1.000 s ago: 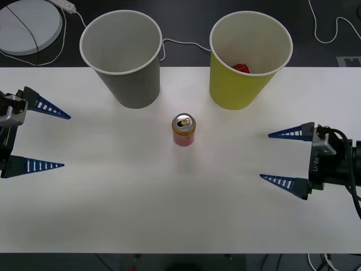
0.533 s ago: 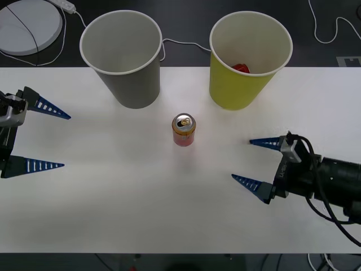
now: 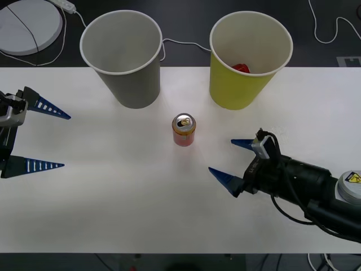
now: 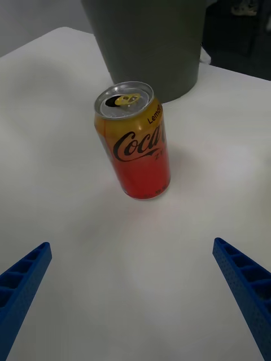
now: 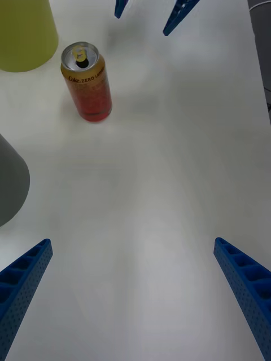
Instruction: Put the can into the green bin and the plastic bottle into the gray bin
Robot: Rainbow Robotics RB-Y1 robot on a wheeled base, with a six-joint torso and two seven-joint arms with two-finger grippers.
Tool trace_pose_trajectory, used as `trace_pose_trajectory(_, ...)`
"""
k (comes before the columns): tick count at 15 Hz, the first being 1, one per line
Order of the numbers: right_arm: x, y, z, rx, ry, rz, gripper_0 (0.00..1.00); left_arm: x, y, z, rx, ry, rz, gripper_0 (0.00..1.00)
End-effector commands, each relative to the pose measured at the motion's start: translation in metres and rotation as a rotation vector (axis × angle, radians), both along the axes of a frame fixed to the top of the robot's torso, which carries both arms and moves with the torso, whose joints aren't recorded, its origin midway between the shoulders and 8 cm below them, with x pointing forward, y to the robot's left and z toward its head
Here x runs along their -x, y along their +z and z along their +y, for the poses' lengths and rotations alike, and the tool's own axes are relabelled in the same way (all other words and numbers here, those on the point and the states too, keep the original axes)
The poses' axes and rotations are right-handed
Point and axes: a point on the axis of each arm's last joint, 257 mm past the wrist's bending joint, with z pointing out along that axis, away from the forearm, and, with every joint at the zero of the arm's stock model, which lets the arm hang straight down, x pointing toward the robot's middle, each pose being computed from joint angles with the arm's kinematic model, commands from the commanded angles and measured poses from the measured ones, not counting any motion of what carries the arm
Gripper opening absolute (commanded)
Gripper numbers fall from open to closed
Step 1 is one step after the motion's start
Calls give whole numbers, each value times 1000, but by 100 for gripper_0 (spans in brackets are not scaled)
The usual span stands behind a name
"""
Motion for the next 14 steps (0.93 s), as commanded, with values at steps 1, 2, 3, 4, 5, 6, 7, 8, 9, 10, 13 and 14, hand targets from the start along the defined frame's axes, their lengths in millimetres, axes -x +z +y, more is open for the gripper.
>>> trace_pose_trajectory(1,-9,-2,10,-8,-45,0,100,0,0,0,0,0,0,100)
trace_pose_trajectory(2,-11,-3,15,-8,-55,-3,100,0,0,0,0,0,0,100)
trace_pose_trajectory(3,-13,-4,19,-12,-67,-4,100,0,0,0,0,0,0,100)
trace_pose_trajectory(4,-15,-6,21,-11,-85,-9,100,0,0,0,0,0,0,100)
trace_pose_trajectory(5,-18,-6,25,-11,-111,-28,100,0,0,0,0,0,0,100)
trace_pose_trajectory(6,-21,-5,30,-16,-144,-57,100,0,0,0,0,0,0,100)
trace_pose_trajectory(7,-23,-3,33,-37,-175,-77,100,0,0,0,0,0,0,100)
trace_pose_trajectory(8,-22,-2,39,-62,-187,-89,100,0,0,0,0,0,0,100)
trace_pose_trajectory(9,-25,-1,43,-75,-185,-108,100,0,0,0,0,0,0,100)
trace_pose_trajectory(10,-28,0,46,-93,-186,-122,100,0,0,0,0,0,0,100)
trace_pose_trajectory(13,-39,-3,54,-142,-196,-163,100,0,0,0,0,0,0,100)
trace_pose_trajectory(14,-42,-5,58,-164,-202,-173,100,0,0,0,0,0,0,100)
